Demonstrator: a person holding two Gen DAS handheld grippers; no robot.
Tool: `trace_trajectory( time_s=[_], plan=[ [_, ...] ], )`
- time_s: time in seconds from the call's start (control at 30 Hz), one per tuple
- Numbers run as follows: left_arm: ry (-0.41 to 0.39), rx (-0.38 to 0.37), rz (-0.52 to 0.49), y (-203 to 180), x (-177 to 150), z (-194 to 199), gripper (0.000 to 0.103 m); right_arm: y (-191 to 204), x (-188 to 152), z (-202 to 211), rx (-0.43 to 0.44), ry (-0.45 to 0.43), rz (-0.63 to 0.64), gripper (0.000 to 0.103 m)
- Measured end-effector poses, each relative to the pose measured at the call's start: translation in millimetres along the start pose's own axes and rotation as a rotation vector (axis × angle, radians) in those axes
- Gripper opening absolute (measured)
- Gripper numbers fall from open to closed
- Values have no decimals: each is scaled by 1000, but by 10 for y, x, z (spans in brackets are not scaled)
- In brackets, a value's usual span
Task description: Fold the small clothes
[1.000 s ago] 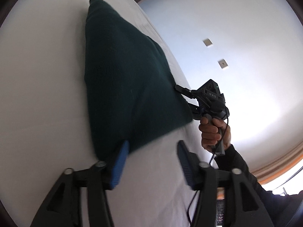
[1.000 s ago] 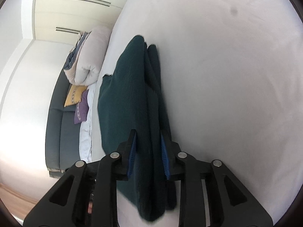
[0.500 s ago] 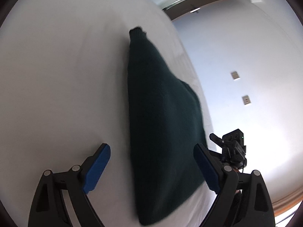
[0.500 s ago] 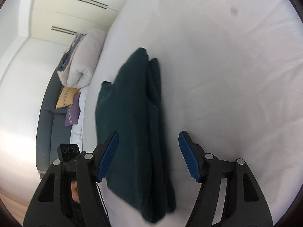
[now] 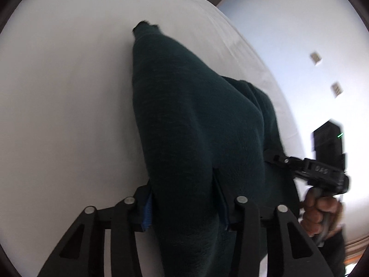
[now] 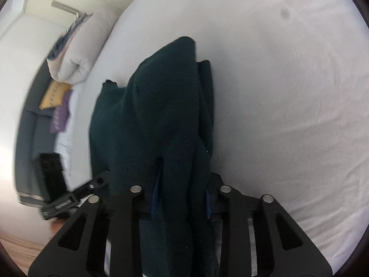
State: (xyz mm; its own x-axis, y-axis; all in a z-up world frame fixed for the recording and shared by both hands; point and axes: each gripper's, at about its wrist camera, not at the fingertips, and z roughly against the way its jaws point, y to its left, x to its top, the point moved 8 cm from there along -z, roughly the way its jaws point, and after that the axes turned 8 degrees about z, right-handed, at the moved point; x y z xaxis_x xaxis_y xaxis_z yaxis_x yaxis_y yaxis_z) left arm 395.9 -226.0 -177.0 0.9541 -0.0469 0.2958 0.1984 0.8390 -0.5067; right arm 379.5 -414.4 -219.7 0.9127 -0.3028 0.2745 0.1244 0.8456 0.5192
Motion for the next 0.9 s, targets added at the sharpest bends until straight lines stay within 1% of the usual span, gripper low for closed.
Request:
trace_trajectory(
  time_s=[0.03,0.1,0.17,0.23,0.33,0.4,0.5,0.53,0.57,0.7,0.73,0.8,0.87,0.9],
  plan=[
    [-16,50,-44,-69,-7,33,43,59,-9,24,-52,-5,33,23],
    [-32,95,-85,-149,-22,105,39,184,-43,125,-151,-19,104,20],
    [-48,135,-123,-210,-81,232,39,409,-89,244,-263,-39,203,19],
    [-73,162,-149,-268,-162,411,38,694,-190,394,-324,-63,283,18],
    [-117,188,-166,-212,-324,765,38,1099,-439,569,-395,-97,395,18],
    [-150,211,-181,-186,-482,1026,38,1362,-632,657,-401,-116,433,18],
    [-186,245,-209,-142,-695,1349,38,1665,-943,813,-354,-140,440,18],
    [-199,263,-227,-116,-814,1485,38,1770,-1065,865,-341,-149,444,18],
    [-206,273,-235,-107,-877,1545,39,1857,-1168,907,-331,-155,447,18],
    [-233,305,-251,77,-1253,1896,39,2142,-1603,1073,-286,-178,451,18],
    [-235,310,-249,183,-1316,1974,39,2201,-1703,1097,-278,-181,451,18],
    [-235,321,-244,297,-1447,2071,39,2335,-1918,1110,-257,-181,447,18],
    [-233,334,-238,384,-1512,2081,39,2399,-2080,1078,-242,-172,440,18],
    [-230,338,-232,429,-1541,2040,39,2477,-2238,1042,-233,-163,437,18]
  ],
)
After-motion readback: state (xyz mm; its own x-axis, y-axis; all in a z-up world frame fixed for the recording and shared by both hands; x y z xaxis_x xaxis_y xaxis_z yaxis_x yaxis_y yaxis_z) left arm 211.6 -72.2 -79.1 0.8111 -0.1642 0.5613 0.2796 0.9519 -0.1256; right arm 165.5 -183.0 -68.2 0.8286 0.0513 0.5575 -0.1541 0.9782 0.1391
